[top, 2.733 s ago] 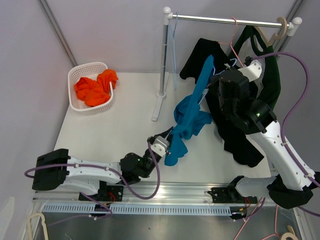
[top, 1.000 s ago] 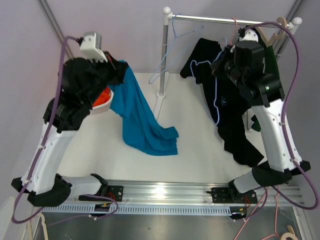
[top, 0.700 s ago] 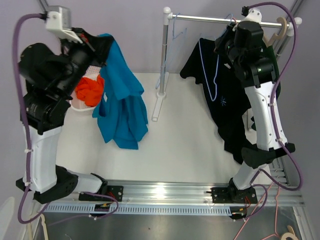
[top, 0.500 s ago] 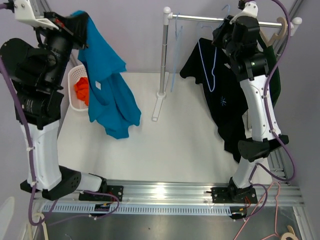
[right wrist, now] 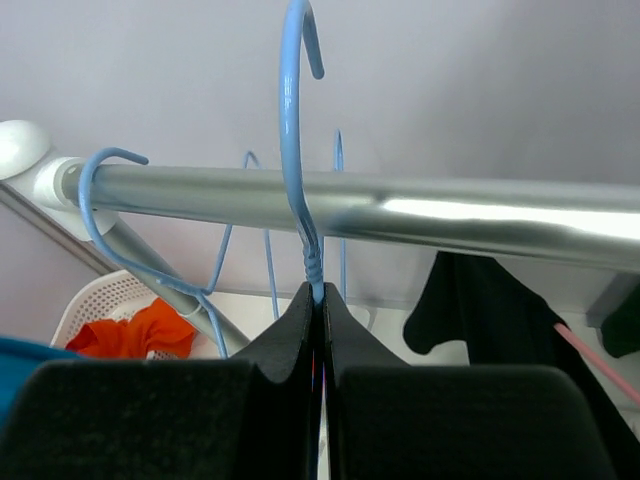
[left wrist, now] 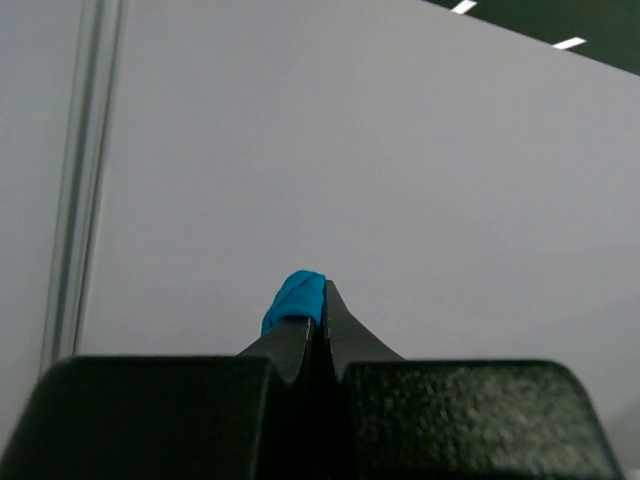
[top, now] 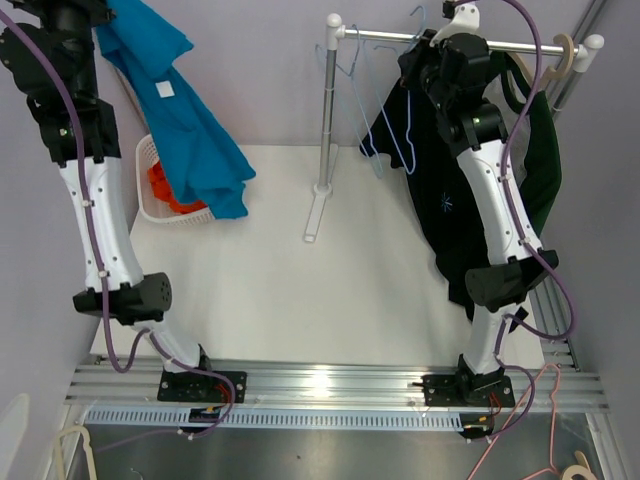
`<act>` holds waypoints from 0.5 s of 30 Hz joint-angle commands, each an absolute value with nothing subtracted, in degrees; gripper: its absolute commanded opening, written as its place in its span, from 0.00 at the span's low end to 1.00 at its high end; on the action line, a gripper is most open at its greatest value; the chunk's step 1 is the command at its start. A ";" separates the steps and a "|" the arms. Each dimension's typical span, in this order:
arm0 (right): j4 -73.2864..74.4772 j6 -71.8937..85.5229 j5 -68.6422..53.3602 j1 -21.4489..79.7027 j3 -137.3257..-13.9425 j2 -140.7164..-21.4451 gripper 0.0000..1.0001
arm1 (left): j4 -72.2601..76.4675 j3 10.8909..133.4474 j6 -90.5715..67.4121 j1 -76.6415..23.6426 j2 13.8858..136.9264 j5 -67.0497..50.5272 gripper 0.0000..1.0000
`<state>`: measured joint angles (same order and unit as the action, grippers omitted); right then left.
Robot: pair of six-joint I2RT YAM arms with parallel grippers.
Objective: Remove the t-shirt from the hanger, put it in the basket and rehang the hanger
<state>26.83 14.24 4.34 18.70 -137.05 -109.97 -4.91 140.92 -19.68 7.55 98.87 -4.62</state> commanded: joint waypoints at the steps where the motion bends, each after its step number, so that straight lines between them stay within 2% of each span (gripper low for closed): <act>1: 23.11 12.74 2.64 19.42 -140.62 -112.85 0.00 | 2.30 142.31 -26.43 11.41 102.91 -4.14 0.01; 3: 23.38 12.39 2.46 20.30 -140.19 -113.38 0.00 | 3.67 135.03 -27.77 11.78 102.92 -2.48 0.00; 4: 23.12 12.04 2.81 20.82 -139.66 -113.38 0.00 | 6.04 125.95 -28.30 11.78 102.22 -2.46 0.01; 9: 22.15 9.76 5.36 25.04 -137.90 -113.29 0.00 | 8.52 115.60 -32.69 11.78 104.33 -1.41 0.01; 12: 22.41 10.37 4.84 25.57 -137.90 -113.82 0.00 | 8.70 105.23 -36.03 11.78 104.85 1.13 0.01; 15: 22.94 10.46 5.27 26.19 -137.90 -114.34 0.00 | 1.88 103.36 -39.89 11.60 107.21 3.85 0.00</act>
